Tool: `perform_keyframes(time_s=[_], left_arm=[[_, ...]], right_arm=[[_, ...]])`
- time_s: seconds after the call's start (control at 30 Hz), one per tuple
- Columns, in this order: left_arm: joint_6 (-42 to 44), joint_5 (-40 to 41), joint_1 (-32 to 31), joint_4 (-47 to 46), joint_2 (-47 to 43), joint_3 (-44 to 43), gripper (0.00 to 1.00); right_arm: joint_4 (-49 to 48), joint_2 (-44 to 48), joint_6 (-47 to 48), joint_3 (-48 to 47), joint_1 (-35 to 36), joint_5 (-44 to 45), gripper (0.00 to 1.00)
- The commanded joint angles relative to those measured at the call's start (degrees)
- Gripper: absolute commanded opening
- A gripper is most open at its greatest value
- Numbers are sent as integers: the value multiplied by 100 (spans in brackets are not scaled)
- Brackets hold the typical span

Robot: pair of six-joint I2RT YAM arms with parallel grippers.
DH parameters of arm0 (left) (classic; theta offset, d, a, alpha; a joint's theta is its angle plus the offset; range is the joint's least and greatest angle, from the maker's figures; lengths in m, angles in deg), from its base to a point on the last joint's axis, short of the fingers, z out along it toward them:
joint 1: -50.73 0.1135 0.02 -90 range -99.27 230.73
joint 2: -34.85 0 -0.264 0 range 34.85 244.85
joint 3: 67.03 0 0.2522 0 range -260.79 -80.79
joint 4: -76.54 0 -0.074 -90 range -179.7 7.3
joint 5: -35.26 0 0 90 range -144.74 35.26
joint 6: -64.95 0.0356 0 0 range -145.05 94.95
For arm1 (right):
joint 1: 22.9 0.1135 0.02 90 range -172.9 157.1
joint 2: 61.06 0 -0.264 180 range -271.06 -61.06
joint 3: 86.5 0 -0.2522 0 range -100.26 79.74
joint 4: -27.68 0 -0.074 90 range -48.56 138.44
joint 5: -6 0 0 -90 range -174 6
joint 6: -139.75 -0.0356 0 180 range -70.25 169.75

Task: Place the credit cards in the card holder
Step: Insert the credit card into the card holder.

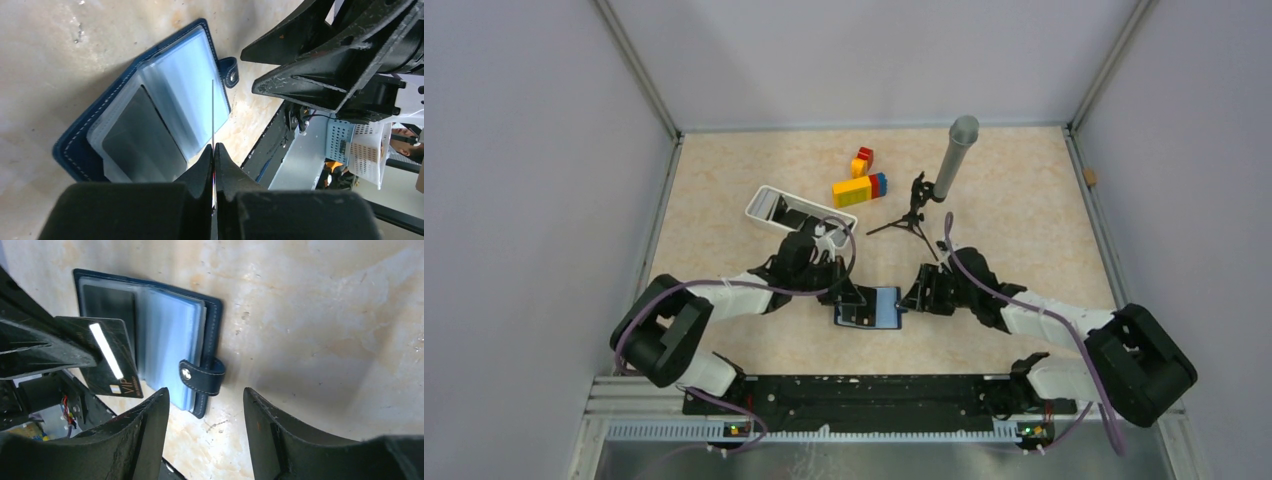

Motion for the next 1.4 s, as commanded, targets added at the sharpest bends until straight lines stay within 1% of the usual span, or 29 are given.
perform_keyframes(time_s=[0.0, 0.1, 0.23, 0.37, 0.63, 0.73, 0.8, 0.97, 1.17, 1.37], left_arm=[[291, -200, 108, 54, 102, -213, 0], [343, -212, 185, 195, 114, -210, 0], [374, -197, 359, 332, 36, -133, 0], [409, -247, 489, 454, 3, -107, 0], [392, -318, 556, 682, -24, -104, 0], [331, -385, 556, 596, 38, -58, 0], [241, -474, 562, 444, 95, -8, 0], [39, -625, 560, 53, 228, 91, 0], [-65, -672, 590, 24, 545, 74, 0], [-101, -545, 679, 3, 561, 129, 0]], right_arm=[[-531, -376, -223, -50, 61, 137, 54], [-633, -570, -243, -103, 61, 99, 51], [-774, -769, -264, -129, 61, 21, 49], [-751, -905, -311, -158, 61, -40, 44], [-378, -885, -279, -186, 67, 144, 29], [-318, -938, -307, -204, 67, 240, 21], [-282, -990, -313, -214, 71, 265, 18], [-149, -1014, -314, -237, 72, 390, 17], [82, -980, -287, -303, 68, 559, 17], [116, -984, -312, -297, 66, 609, 16]])
